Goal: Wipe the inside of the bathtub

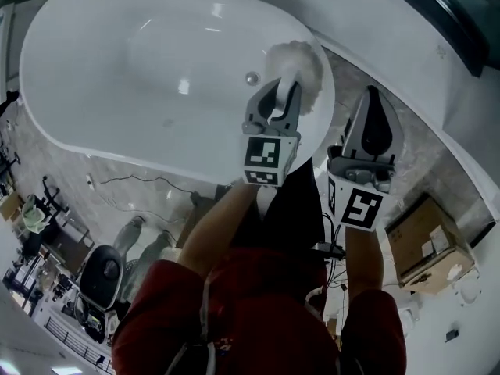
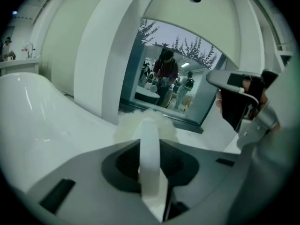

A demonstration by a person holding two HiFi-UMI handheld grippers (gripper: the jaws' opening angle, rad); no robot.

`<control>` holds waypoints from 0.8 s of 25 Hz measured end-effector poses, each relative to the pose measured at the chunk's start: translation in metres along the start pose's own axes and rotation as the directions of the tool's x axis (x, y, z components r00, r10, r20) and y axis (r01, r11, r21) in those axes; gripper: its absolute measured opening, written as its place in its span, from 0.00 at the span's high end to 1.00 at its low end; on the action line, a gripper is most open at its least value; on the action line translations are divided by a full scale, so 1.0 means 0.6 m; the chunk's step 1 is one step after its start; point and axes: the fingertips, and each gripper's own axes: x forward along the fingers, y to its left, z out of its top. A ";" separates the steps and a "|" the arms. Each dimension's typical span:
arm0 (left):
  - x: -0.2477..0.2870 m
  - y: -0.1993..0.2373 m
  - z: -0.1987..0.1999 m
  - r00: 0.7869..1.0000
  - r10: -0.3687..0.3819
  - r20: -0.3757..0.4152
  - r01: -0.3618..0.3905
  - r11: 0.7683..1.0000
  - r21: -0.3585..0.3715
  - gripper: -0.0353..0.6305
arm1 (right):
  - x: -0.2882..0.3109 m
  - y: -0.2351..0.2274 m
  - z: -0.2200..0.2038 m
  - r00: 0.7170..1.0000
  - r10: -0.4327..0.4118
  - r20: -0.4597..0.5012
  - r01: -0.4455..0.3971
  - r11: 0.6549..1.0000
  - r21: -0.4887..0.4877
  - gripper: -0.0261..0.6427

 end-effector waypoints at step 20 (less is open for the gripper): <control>0.165 0.034 -0.214 0.988 0.075 -0.134 -0.092 0.988 -0.124 0.80 | 0.043 0.024 -0.161 0.992 0.125 0.008 -0.125 0.987 0.097 0.94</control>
